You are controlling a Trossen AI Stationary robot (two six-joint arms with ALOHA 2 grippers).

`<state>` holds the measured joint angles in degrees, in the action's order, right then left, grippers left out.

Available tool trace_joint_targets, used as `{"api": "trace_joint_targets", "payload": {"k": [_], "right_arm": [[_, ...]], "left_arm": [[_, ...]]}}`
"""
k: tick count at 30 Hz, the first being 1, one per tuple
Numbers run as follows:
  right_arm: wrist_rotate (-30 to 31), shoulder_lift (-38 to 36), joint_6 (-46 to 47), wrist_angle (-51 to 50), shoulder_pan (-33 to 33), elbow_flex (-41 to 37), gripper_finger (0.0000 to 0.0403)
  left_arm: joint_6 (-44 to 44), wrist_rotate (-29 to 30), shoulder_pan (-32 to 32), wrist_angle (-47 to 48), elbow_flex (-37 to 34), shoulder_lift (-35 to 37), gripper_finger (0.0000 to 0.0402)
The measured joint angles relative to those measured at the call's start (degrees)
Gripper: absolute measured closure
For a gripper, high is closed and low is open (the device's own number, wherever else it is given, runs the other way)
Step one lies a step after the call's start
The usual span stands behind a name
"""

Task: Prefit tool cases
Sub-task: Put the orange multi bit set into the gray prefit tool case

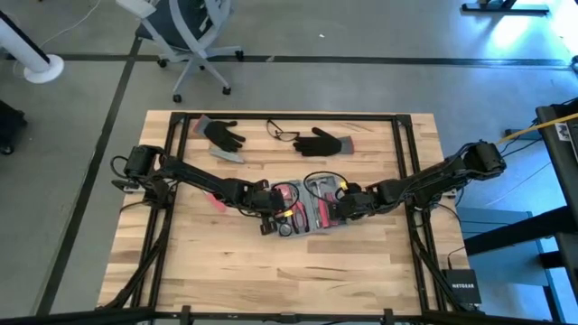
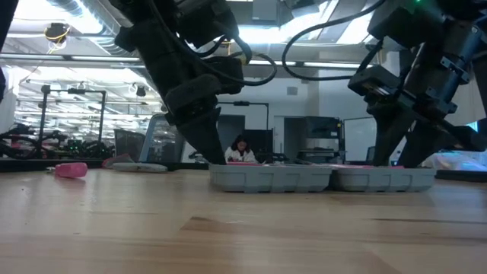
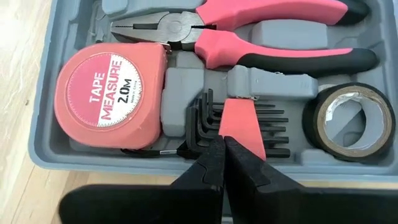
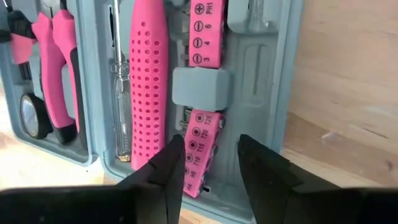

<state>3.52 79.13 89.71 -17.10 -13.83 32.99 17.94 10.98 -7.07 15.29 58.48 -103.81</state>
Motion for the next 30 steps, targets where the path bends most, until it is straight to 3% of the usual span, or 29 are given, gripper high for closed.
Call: {"api": "trace_joint_targets", "payload": {"k": [4, 8, 10, 13, 15, 25, 30], "right_arm": [[0.56, -0.52, -0.98, -3.44, -0.01, 1.64, 0.0261], [2.83, -1.4, -4.51, -13.28, -0.04, 6.94, 0.027], [2.96, -1.42, -7.07, -17.4, -0.17, 10.53, 0.0296], [3.08, -1.22, -11.14, -19.22, -1.71, 13.97, 0.037], [2.98, -0.43, -11.7, -18.77, -2.74, 14.84, 0.0391], [1.0, 7.11, -7.89, -11.21, -5.33, 14.01, 0.0403], [1.77, 8.79, -7.47, -12.02, -5.19, 13.99, 0.0403]], "left_arm": [[0.06, 0.0, 0.0, 0.1, 0.0, 0.0, 0.0401], [0.08, 0.05, 0.0, 0.56, -0.02, 0.11, 0.0401], [0.08, 0.15, 0.0, 0.57, -0.02, 0.11, 0.0401], [0.08, 0.13, 0.0, 0.53, -0.02, 0.11, 0.0401], [0.08, 0.13, 0.0, 0.5, -0.03, 0.11, 0.0401], [-0.24, 0.04, 0.0, 0.42, -0.04, 0.11, 0.0401], [-0.09, 0.02, -0.12, 0.54, -0.04, 0.11, 0.0401]]}}
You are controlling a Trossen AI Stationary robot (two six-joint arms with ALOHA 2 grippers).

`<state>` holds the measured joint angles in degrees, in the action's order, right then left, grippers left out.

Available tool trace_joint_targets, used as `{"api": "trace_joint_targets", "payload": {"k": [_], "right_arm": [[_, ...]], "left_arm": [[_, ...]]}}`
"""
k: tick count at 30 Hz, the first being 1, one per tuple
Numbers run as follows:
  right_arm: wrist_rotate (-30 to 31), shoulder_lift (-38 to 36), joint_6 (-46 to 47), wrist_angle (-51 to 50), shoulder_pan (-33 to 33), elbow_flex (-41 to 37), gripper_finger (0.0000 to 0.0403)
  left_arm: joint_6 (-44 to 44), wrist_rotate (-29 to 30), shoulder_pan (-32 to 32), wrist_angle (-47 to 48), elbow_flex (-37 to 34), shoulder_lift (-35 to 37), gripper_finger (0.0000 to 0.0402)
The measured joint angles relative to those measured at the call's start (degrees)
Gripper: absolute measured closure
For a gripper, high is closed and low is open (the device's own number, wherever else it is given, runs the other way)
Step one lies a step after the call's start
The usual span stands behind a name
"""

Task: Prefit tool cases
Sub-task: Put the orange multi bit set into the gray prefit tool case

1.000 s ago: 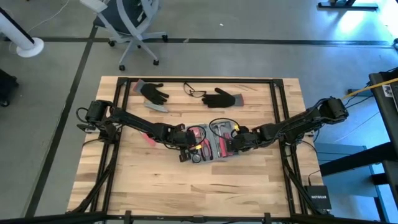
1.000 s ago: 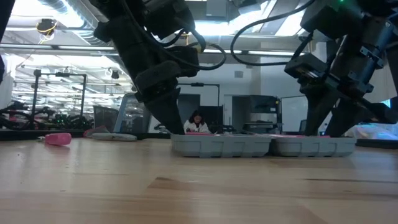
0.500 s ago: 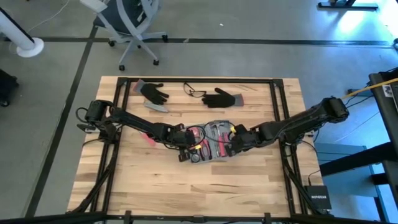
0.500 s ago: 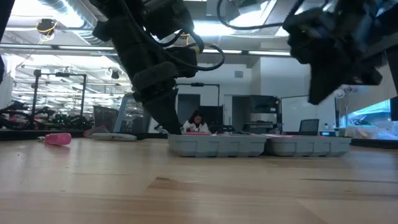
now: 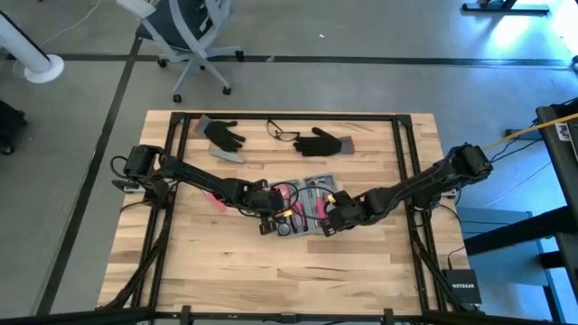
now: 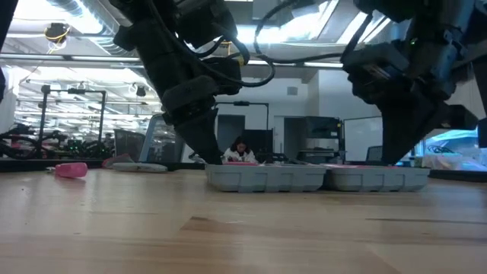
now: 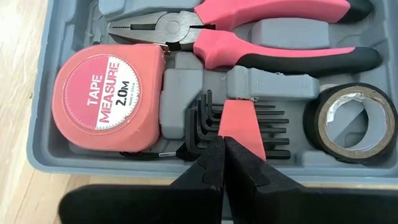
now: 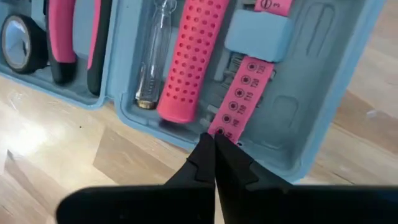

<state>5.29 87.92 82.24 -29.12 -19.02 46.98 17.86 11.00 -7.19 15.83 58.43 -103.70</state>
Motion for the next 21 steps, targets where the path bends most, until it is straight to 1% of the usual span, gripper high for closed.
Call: {"api": "trace_joint_targets", "payload": {"k": [8, 11, 14, 19, 21], "right_arm": [[0.0, -0.33, 0.0, 0.04, -0.07, 0.04, 0.0403], [1.56, 0.08, 0.31, -0.49, -0.09, 0.04, 0.0403], [3.71, 2.34, 0.04, -1.03, 0.45, 0.11, 0.0403], [1.03, 7.52, -1.48, 3.9, -0.07, 0.46, 0.0403], [1.93, 7.9, -1.6, 4.09, -0.13, 0.5, 0.0403]], "left_arm": [[0.14, 0.04, -0.32, 0.12, 0.0, 0.0, 0.0401], [0.14, 0.07, -0.32, 0.13, 0.0, 0.0, 0.0401], [0.17, 0.02, -0.32, 0.17, 0.0, 0.0, 0.0401], [-0.09, 0.19, -0.34, 1.28, -0.08, 0.0, 0.0402], [-0.23, 0.15, -0.33, 0.98, -0.11, 0.0, 0.0402]]}}
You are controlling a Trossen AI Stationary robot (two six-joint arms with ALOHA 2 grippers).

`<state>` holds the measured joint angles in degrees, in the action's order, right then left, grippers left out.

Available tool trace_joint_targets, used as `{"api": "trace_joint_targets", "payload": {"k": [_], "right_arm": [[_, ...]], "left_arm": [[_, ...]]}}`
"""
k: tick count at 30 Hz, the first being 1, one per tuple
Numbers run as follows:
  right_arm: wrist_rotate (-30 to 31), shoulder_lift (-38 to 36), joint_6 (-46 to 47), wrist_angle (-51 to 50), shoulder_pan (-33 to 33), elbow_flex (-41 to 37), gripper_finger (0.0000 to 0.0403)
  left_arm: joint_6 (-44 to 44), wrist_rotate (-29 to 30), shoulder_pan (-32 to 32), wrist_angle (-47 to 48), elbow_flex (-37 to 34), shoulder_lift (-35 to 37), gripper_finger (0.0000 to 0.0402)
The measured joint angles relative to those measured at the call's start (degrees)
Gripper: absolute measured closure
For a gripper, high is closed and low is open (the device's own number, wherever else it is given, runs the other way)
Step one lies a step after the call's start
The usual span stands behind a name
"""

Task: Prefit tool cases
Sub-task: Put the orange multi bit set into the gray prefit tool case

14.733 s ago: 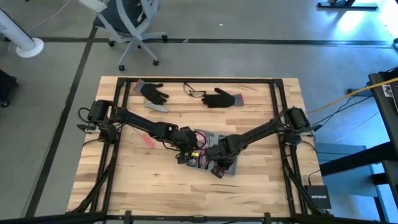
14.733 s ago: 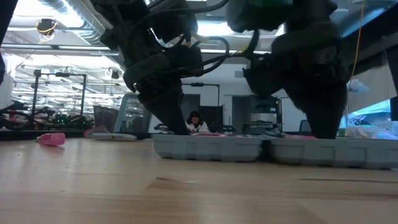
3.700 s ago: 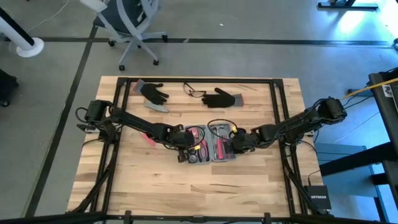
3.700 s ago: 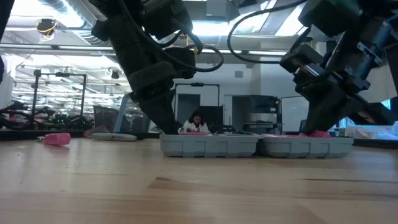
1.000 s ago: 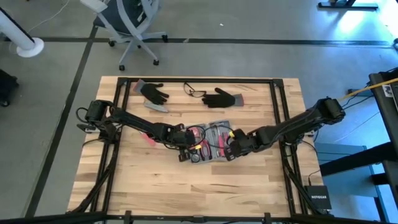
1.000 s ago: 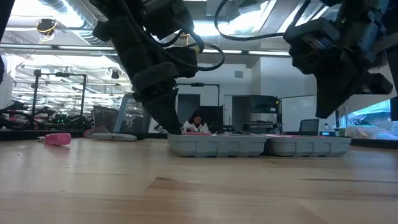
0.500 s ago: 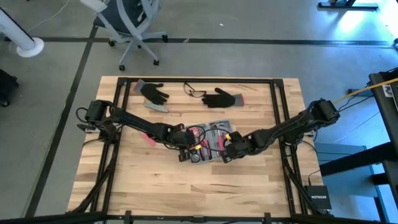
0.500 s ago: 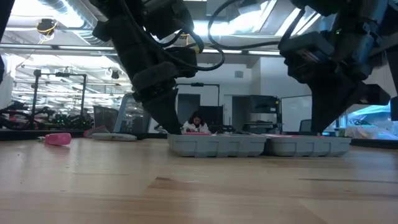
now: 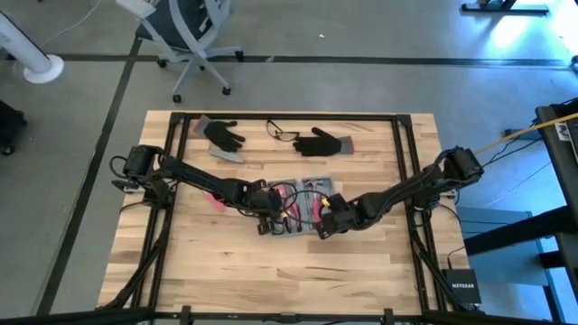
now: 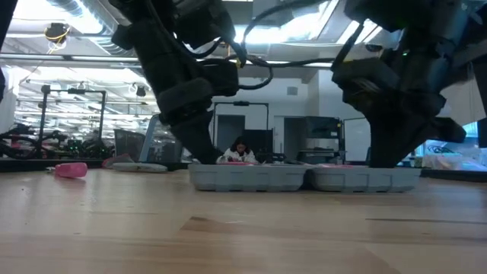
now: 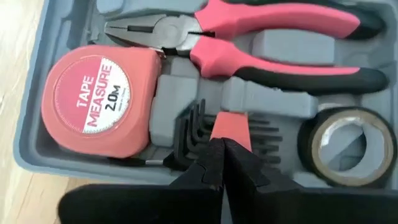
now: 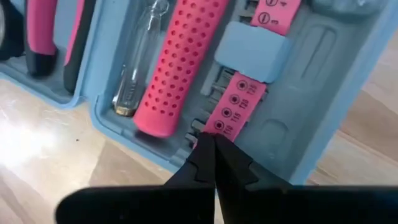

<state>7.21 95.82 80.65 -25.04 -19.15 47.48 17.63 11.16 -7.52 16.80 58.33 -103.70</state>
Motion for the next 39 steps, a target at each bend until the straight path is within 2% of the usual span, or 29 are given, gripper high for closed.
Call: {"api": "trace_joint_targets", "payload": {"k": [4, 8, 12, 14, 18, 30, 34, 39], "right_arm": [[-0.48, -1.5, -1.93, -2.39, 0.87, -0.24, 0.0403], [-0.68, -6.14, -3.13, -5.43, 0.85, 0.5, 0.0403], [3.84, -12.25, -3.11, -10.17, 1.17, 1.94, 0.0403], [4.34, -12.43, -3.09, -13.0, 2.03, 1.54, 0.0403], [4.05, -11.89, -3.19, -8.23, 2.37, 0.73, 0.0403], [-1.7, -2.53, -3.01, 5.57, 2.29, -3.28, 0.0403], [-0.72, -7.05, -4.26, -0.83, 2.31, -2.99, 0.0403], [3.37, -14.82, -4.84, -6.3, 2.31, -1.53, 0.0403]], "left_arm": [[-0.61, -0.24, 0.01, -0.79, 0.0, -0.07, 0.0402], [-1.55, -0.25, -0.01, -0.91, 0.02, -0.07, 0.0402], [-1.57, -0.26, -0.01, -0.93, 0.02, -0.07, 0.0402], [-1.76, -0.24, -0.01, -0.93, 0.02, -0.07, 0.0402], [-1.85, -0.24, -0.01, -0.87, 0.06, -0.07, 0.0402], [-1.59, -0.07, -0.12, 0.15, 0.06, -0.04, 0.0402], [-1.61, -0.28, -0.12, 0.72, 0.15, -0.04, 0.0401], [-2.86, -0.2, -0.12, 1.5, 0.15, 0.01, 0.0402]]}}
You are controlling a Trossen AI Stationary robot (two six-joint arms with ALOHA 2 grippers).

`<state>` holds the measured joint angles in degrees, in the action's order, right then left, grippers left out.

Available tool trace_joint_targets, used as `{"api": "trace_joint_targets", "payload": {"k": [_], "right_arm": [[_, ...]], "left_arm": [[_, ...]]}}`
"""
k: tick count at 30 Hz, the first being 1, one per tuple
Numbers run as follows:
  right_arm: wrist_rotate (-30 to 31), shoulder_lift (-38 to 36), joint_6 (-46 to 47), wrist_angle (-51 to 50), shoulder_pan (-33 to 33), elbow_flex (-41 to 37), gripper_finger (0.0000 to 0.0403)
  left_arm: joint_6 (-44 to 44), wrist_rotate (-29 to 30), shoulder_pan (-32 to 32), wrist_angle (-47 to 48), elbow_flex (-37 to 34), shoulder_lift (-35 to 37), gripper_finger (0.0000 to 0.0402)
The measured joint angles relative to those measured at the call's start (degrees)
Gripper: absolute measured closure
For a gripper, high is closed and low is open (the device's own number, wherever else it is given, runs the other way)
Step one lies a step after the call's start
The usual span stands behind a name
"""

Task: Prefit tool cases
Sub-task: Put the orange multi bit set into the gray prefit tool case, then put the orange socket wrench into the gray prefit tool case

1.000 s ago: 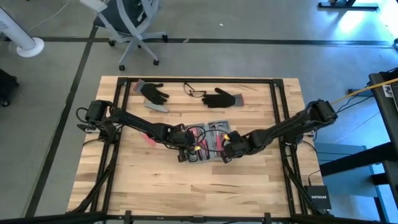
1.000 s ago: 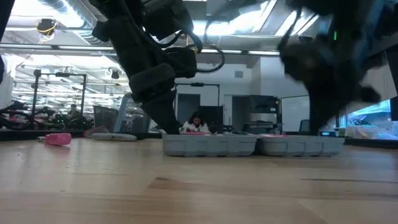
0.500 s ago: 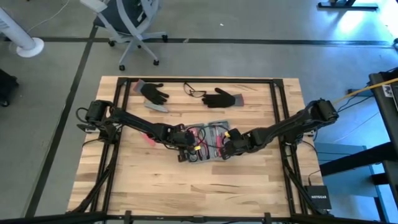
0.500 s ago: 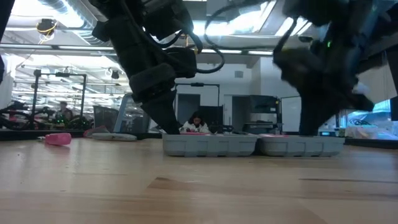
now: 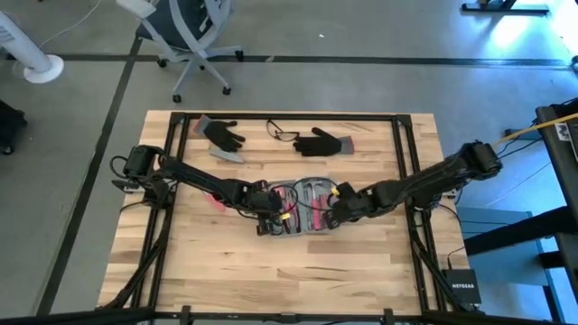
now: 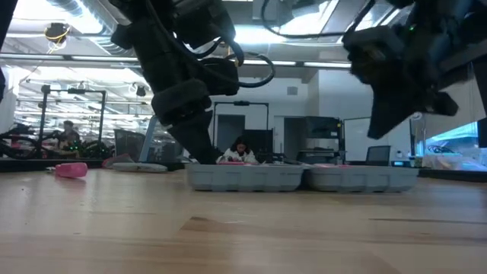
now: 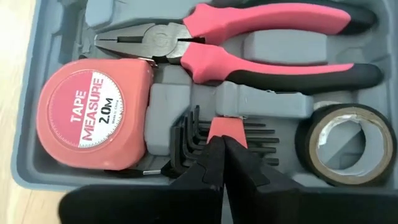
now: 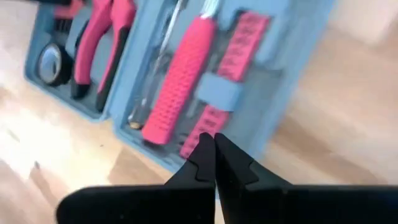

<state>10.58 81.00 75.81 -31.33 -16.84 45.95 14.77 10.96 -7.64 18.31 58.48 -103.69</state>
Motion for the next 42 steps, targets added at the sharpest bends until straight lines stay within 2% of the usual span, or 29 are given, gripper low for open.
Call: {"api": "trace_joint_targets", "payload": {"k": [9, 14, 18, 23, 26, 30, 32, 37, 42], "right_arm": [[10.88, -8.58, 3.87, -7.9, 0.02, 0.22, 0.0403], [12.31, -9.74, 4.1, -9.33, 0.0, 0.24, 0.0403], [13.92, -9.76, 5.21, -9.83, 0.0, 0.24, 0.0401], [15.53, -9.73, 6.47, -10.86, 0.01, 0.24, 0.0384], [15.53, -9.74, 6.43, -11.33, 0.0, 0.24, 0.0364], [15.93, -9.73, 6.47, -11.42, 0.0, 0.24, 0.0334], [16.58, -9.48, 6.45, -11.34, 0.0, 0.24, 0.032], [17.36, -9.36, 6.45, -10.75, 0.0, 0.26, 0.0293], [16.88, -9.36, 6.34, -10.78, 0.0, 0.26, 0.0284]], "left_arm": [[-2.99, -0.72, 0.3, 4.66, 0.6, 2.8, 0.0401], [-3.74, -0.69, 1.3, 3.92, 0.79, 5.53, 0.0397], [-5.69, -0.68, 2.72, 9.83, 3.02, 8.02, 0.037], [0.86, -1.16, 5.62, 21.66, 5.99, 14.22, 0.0312], [10.98, -3.47, 6.69, 26.72, 4.87, 18.34, 0.0273], [27.85, -4.39, 6.69, 40.53, 1.54, 21.02, 0.0231], [35.56, -4.17, 6.29, 43.91, -0.79, 22.55, 0.0218], [60.75, -3.95, 5.16, 40.52, -6.73, 23.81, 0.0206], [76.79, -3.65, 1.67, 39.03, -9.31, 23.57, 0.0205]]}}
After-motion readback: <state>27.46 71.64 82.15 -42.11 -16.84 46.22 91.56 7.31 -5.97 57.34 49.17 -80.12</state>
